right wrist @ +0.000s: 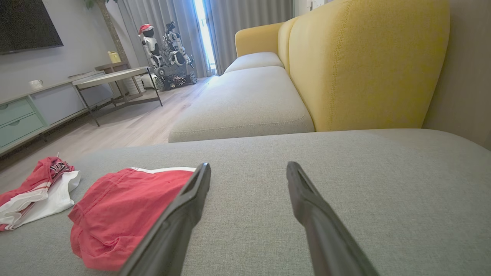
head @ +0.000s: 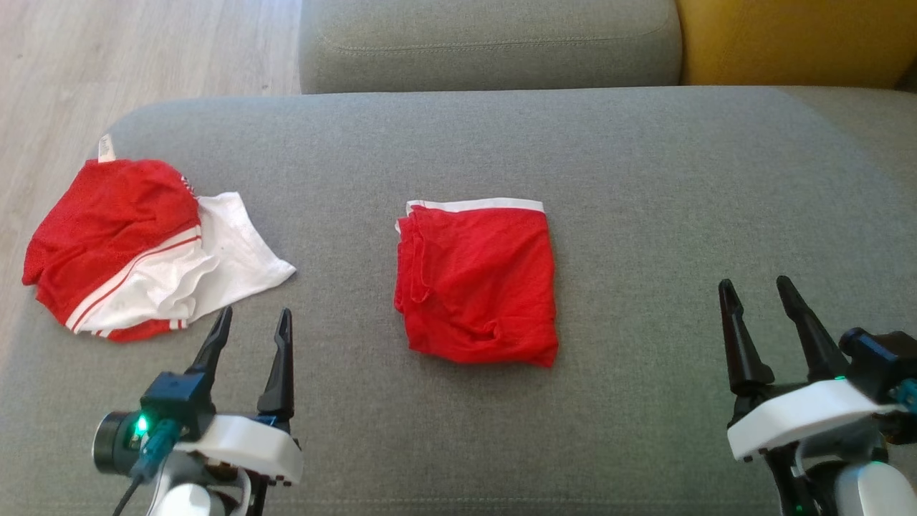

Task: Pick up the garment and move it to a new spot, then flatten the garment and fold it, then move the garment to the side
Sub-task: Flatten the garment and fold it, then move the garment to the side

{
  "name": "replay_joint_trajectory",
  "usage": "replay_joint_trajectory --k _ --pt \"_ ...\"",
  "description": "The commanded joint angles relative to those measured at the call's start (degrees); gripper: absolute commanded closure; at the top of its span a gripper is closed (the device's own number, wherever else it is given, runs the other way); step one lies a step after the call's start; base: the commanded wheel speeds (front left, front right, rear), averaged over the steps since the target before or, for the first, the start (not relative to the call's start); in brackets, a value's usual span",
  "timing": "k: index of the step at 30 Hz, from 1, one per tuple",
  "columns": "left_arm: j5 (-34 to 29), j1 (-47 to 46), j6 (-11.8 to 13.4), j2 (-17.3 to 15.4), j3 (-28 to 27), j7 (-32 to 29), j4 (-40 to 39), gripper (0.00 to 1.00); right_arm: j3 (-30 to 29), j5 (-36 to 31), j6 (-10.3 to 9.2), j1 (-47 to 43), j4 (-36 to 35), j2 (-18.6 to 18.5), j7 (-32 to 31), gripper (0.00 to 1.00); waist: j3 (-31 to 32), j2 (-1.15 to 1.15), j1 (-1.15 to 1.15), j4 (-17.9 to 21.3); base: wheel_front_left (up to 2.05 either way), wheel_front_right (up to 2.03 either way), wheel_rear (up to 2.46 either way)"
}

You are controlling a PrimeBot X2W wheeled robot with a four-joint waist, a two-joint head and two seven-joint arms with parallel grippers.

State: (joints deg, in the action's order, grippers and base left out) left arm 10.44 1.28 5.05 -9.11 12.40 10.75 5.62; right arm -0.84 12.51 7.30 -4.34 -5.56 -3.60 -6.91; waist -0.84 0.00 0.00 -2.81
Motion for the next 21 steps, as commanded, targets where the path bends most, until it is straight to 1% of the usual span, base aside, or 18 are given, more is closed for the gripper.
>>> replay_joint_trajectory --k 1,15,21 --pt "0.34 -2.39 0.25 -1.17 -1.78 0.21 -2.08 0.0 1.25 -0.62 0.19 1.59 -2.56 -0.1 0.09 0.0 -0.06 0.0 0.0 -0.02 0.0 0.0 0.0" --pt "0.25 -3.31 0.64 -1.53 -0.95 0.71 -1.53 0.0 1.24 -1.49 0.19 2.04 -2.44 -0.22 0.15 0.0 -0.68 0.0 0.0 -0.52 0.0 0.0 0.0" --pt "-0.03 -5.99 0.19 -1.29 0.06 1.06 -1.94 0.0 2.05 -3.27 0.19 3.88 -2.62 -1.65 -0.93 0.0 -3.67 0.0 0.0 -2.42 0.0 0.0 0.0"
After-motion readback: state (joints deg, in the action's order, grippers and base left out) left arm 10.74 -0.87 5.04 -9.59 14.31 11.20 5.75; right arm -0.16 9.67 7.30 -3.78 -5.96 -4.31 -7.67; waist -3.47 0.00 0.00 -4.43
